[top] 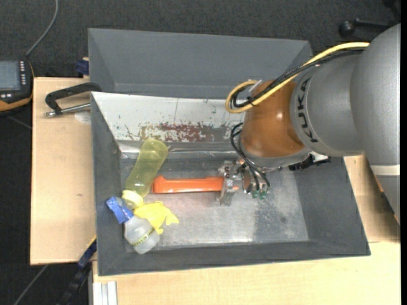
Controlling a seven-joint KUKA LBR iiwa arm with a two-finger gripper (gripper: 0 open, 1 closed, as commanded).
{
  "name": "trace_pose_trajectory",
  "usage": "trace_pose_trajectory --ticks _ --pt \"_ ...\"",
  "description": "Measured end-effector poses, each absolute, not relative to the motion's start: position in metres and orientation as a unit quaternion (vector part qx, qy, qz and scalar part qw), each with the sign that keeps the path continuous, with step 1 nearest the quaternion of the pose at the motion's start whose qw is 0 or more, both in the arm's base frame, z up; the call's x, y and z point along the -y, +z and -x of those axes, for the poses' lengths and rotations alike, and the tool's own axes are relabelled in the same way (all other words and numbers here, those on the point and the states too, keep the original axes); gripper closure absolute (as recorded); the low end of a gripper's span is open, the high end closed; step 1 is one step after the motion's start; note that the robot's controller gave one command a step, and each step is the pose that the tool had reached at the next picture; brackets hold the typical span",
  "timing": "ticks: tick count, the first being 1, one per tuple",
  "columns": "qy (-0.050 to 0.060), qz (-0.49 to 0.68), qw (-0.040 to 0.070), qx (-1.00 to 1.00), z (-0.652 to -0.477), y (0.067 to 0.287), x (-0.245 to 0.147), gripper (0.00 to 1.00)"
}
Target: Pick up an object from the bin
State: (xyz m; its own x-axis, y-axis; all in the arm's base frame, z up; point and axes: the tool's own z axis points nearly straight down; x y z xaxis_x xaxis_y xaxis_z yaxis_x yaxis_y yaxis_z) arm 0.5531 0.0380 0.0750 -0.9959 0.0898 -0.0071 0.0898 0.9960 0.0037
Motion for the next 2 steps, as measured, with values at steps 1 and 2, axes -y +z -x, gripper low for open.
trace_pose_trajectory --ticks 1,2 --pt "0.002 -0.056 0.005 -0.998 -0.576 0.078 -0.029 1.0" --pt "0.002 -0.058 0.006 -0.998 -0.589 0.099 -0.033 1.0"
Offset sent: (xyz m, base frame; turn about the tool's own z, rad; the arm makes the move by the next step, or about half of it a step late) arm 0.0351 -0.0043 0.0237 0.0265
